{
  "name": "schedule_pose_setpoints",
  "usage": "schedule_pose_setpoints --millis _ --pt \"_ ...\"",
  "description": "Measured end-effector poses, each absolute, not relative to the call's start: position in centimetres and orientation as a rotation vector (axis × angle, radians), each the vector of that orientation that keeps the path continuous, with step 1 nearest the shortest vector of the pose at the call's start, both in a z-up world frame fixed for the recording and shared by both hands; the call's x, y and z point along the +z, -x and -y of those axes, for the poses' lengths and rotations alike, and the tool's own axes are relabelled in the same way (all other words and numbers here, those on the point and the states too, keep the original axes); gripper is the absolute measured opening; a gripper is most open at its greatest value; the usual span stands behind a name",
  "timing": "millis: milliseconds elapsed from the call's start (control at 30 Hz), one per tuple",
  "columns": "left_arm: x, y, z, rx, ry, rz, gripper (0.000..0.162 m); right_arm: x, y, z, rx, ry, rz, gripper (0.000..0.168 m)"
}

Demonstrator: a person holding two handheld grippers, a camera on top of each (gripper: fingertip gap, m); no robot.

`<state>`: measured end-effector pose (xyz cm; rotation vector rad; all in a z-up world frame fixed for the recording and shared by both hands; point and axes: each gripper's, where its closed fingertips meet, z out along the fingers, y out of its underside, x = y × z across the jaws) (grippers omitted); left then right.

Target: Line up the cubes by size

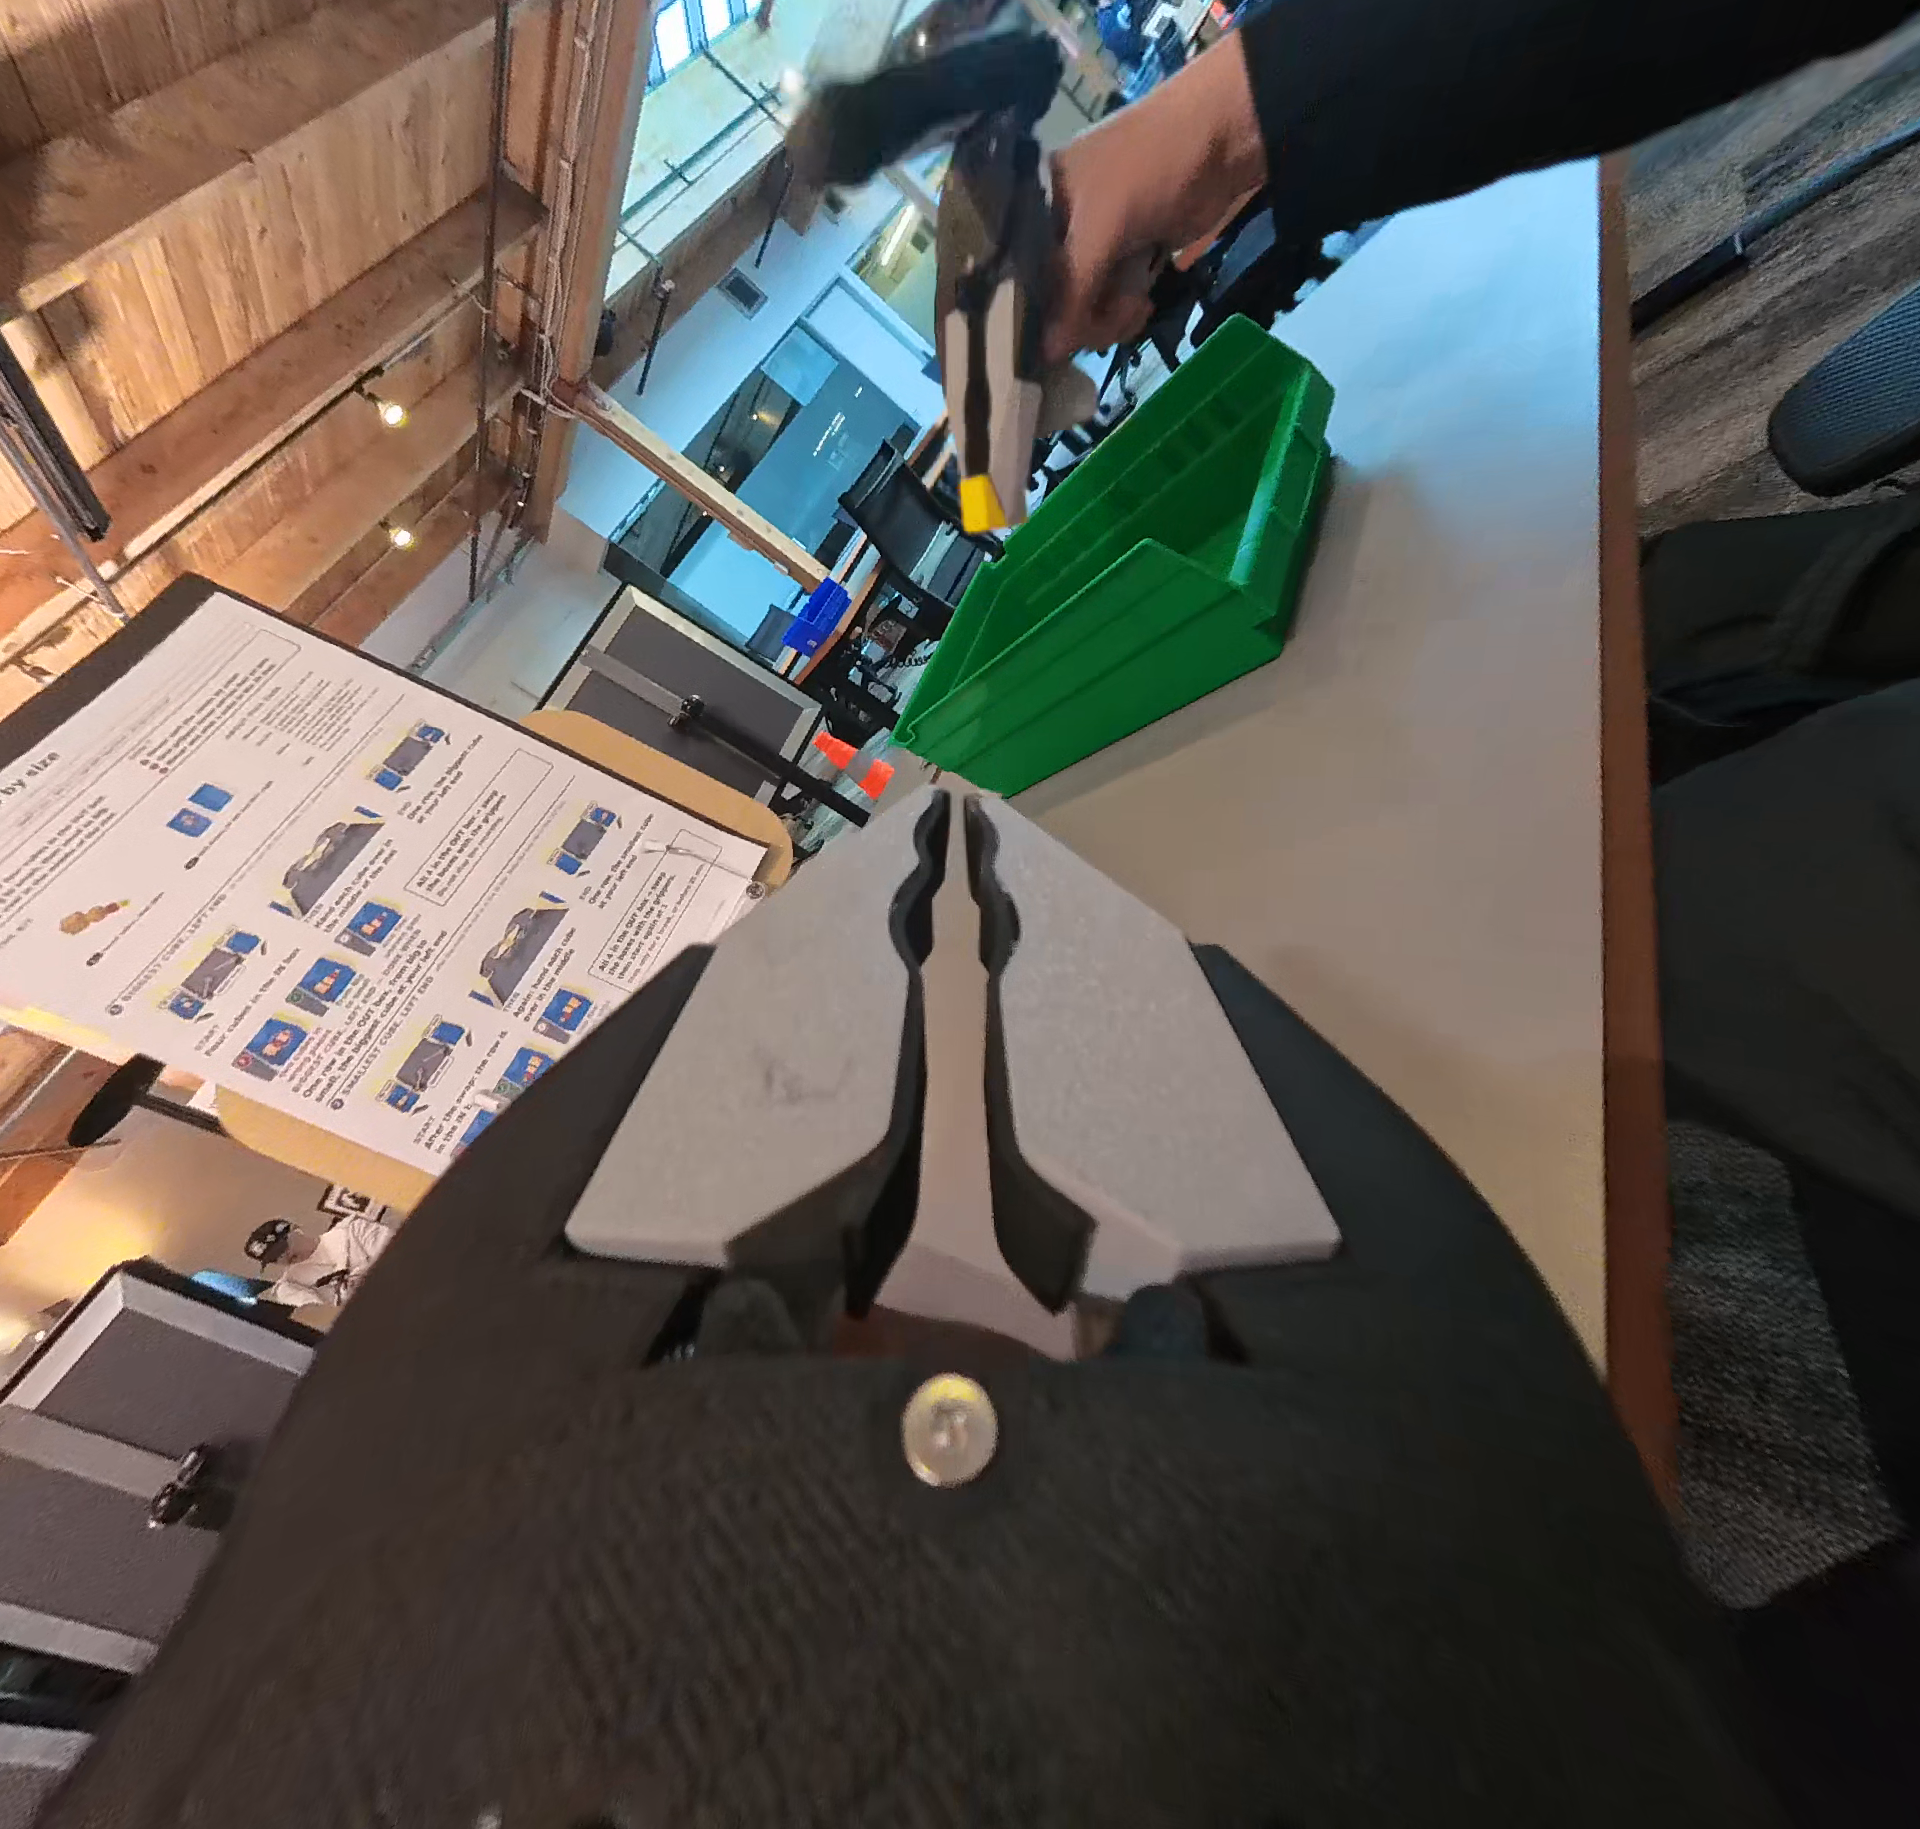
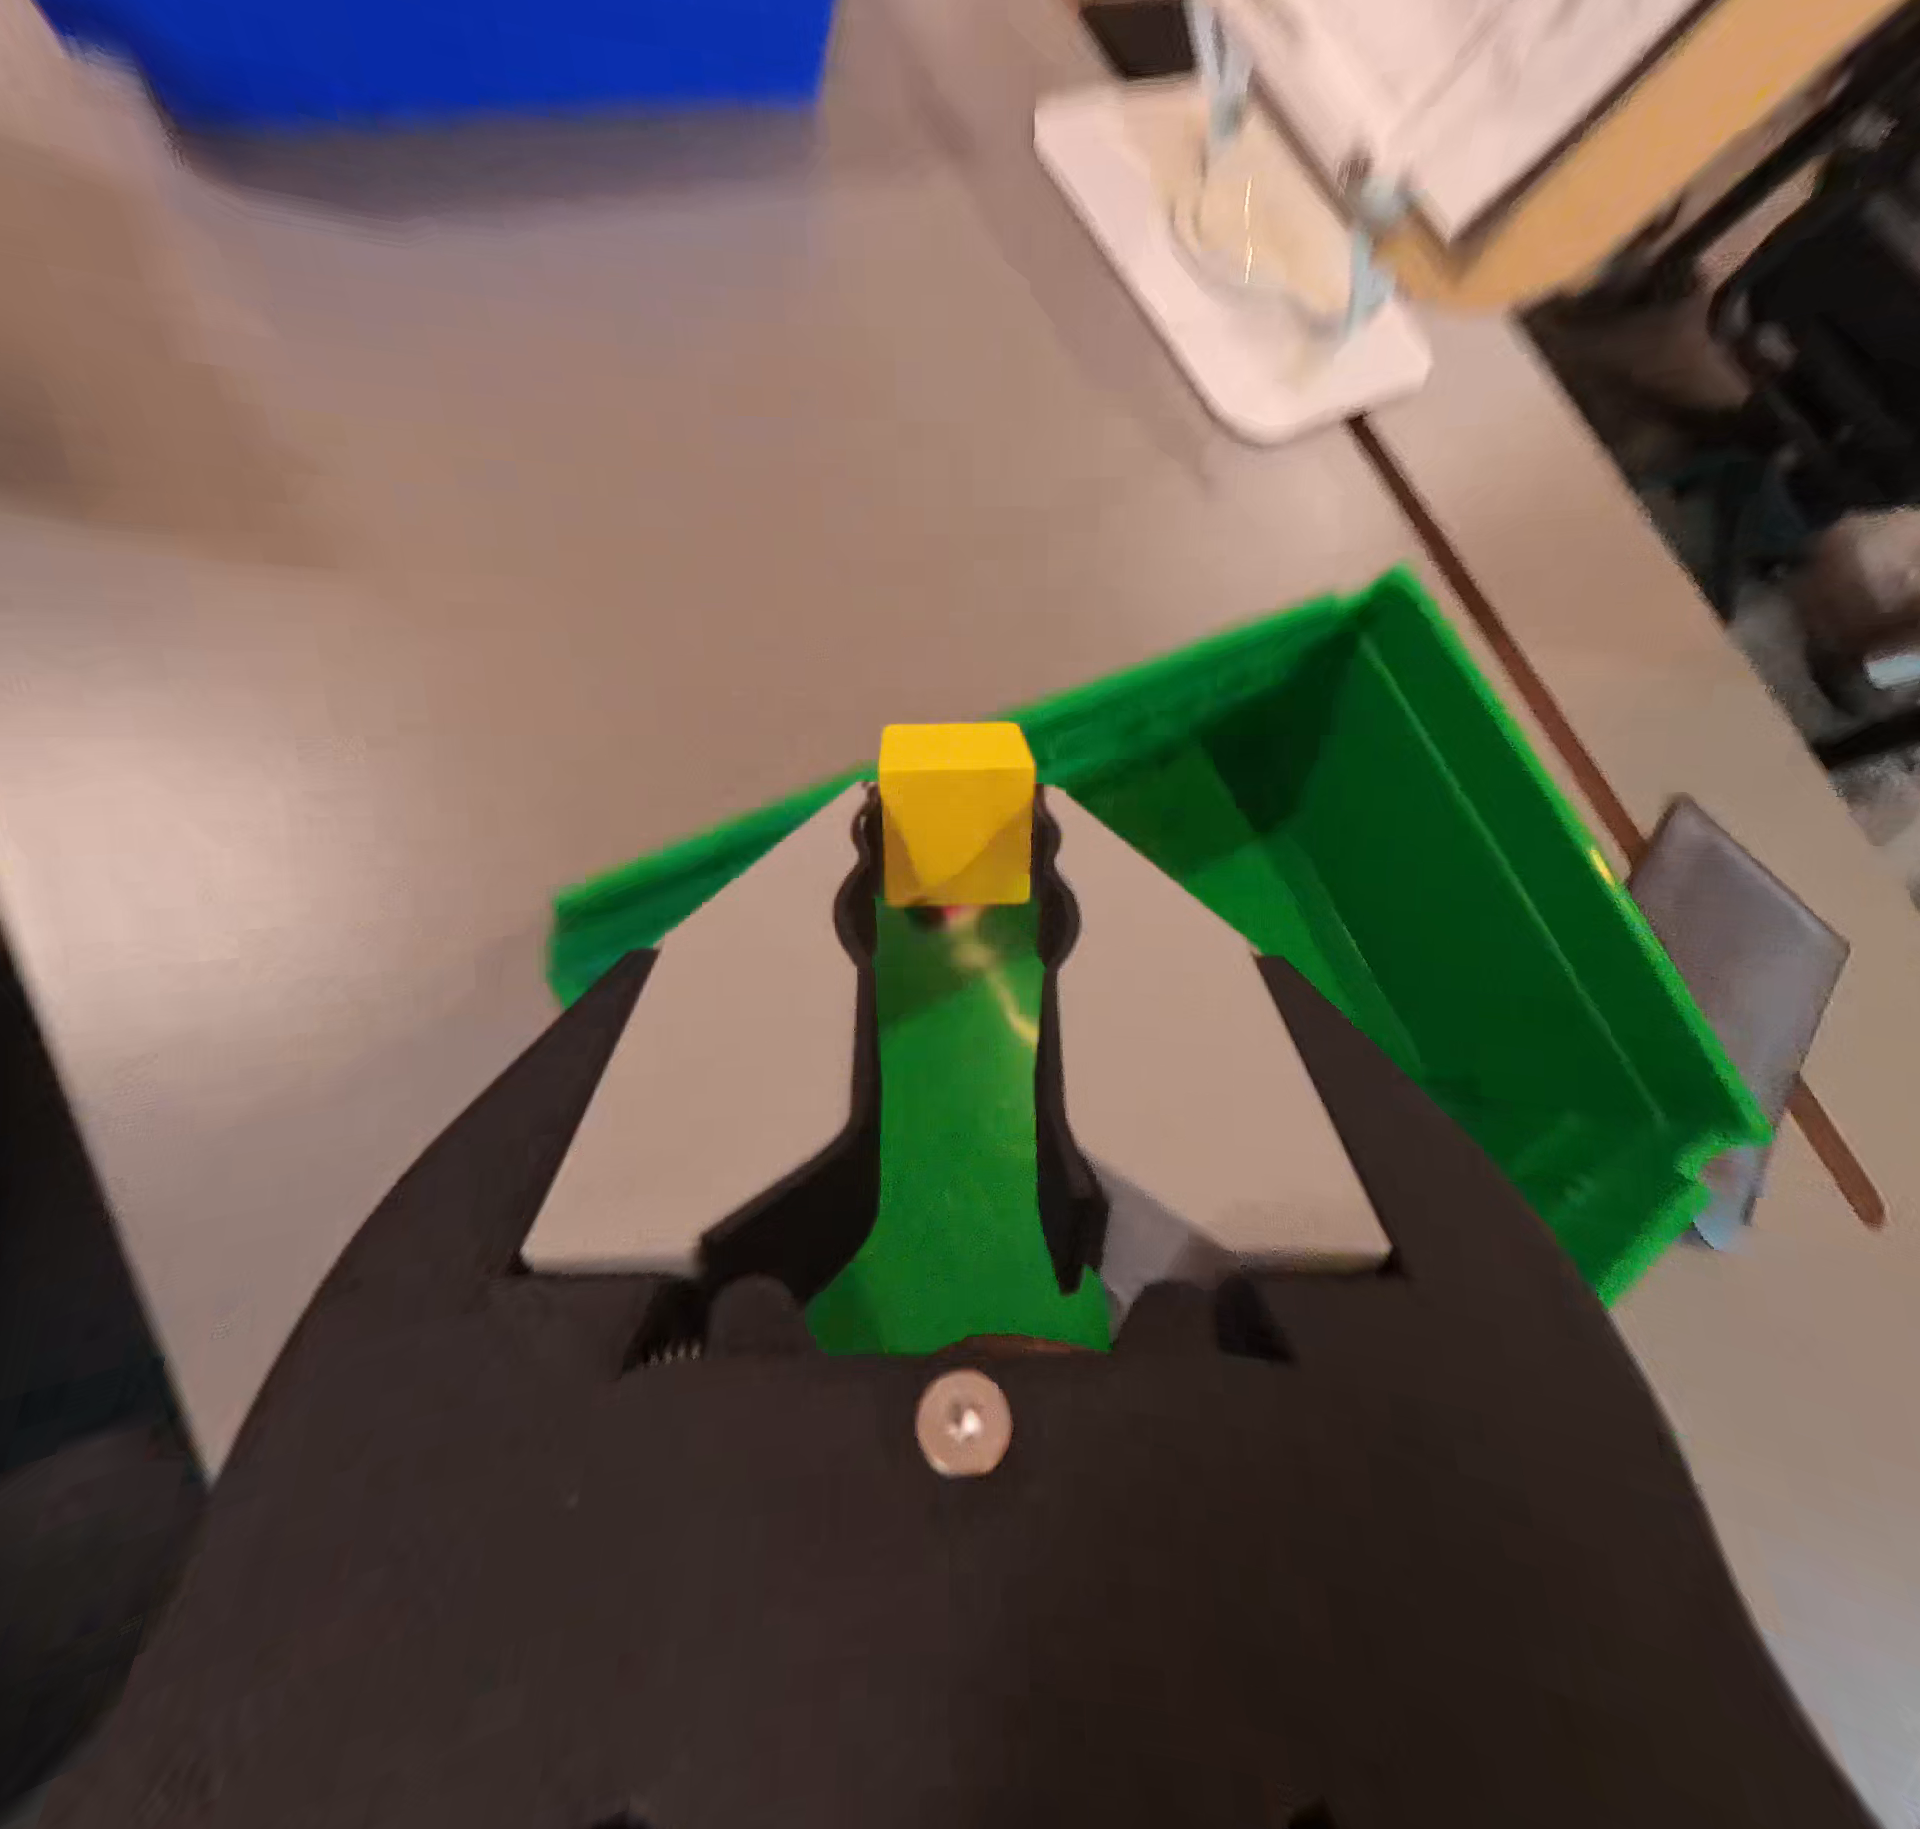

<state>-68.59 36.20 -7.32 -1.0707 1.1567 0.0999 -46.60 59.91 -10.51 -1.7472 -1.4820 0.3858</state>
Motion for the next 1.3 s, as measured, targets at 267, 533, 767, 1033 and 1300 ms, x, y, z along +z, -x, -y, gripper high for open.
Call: schedule_pose_setpoints --millis 267,533,767,1033,1300 --pt "-9.5 68.0 -38.2 0.117 1.131 -1.195 0.001 -21.9 44.1 -63.6 -0.01 1.945 1.977 0.025" --pt "-10.8 68.5 -38.9 0.117 1.167 -1.216 0.003 -24.6 45.4 -63.6 0.058 1.983 2.122 0.033" --pt "-10.7 69.7 -38.2 0.074 1.186 -1.212 0.009 -17.2 47.1 -63.2 0.225 1.923 1.763 0.039" --pt "-9.0 70.1 -37.4 0.074 1.164 -1.167 0.014 -4.6 52.6 -49.8 0.831 1.573 1.271 0.038" --pt "-8.7 69.7 -36.5 0.146 1.17 -1.185 0.014 -4.8 54.1 -43.4 0.963 1.491 1.217 0.034"
